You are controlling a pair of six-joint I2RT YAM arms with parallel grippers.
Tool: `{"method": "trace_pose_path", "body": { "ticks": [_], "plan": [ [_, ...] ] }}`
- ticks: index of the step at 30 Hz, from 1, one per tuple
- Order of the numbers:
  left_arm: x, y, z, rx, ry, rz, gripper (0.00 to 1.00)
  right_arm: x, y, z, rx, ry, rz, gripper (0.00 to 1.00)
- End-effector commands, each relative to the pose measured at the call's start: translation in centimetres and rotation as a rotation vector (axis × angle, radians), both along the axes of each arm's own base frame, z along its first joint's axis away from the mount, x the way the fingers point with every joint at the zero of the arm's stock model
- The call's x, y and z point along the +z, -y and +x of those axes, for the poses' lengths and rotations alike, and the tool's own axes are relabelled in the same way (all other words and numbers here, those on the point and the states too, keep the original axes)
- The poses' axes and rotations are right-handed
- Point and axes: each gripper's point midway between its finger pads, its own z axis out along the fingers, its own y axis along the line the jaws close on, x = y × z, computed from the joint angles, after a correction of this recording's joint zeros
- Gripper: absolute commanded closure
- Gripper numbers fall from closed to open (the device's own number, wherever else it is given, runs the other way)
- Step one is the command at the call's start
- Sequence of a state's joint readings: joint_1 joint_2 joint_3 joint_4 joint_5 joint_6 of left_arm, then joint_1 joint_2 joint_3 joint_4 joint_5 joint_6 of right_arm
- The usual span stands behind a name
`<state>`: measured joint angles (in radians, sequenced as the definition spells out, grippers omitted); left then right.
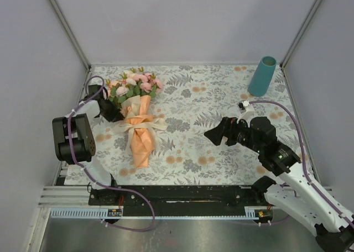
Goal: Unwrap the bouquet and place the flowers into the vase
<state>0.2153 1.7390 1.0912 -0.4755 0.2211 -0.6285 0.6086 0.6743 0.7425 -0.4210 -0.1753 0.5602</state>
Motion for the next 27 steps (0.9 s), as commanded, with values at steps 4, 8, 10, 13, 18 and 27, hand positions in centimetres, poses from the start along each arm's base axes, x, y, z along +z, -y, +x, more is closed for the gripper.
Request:
{"method": "trace_pose_path", "body": {
  "ticks": [4,8,10,13,18,27],
  "plan": [
    [2.2,4.3,1.5,-0.102,0.112,-0.086,0.78,0.7,-3.7,1.8,0.108,0.111,0.12,0.09],
    [5.6,3.9,1.3,-0.096,0.165,-0.055,0.66,-0.3,-6.0,3.1,0.177,0.118,0.151,0.18],
    [8.0,3.3,1.2,-0.086,0.226,-0.009,0.6,-0.8,-7.1,3.8,0.203,0.116,0.169,0.24],
    [11.1,2.7,0.4,-0.065,0.299,0.044,0.45,-2.0,-8.5,5.7,0.196,0.086,0.172,0.37],
    [13.3,3.4,-1.8,-0.051,0.402,0.081,0.28,-4.2,-11.5,8.9,0.217,0.077,0.111,0.43],
    [10.9,5.9,-5.2,-0.109,0.374,-0.032,0.16,-10.5,-17.1,13.6,0.28,0.049,0.004,0.43]
  ]
}}
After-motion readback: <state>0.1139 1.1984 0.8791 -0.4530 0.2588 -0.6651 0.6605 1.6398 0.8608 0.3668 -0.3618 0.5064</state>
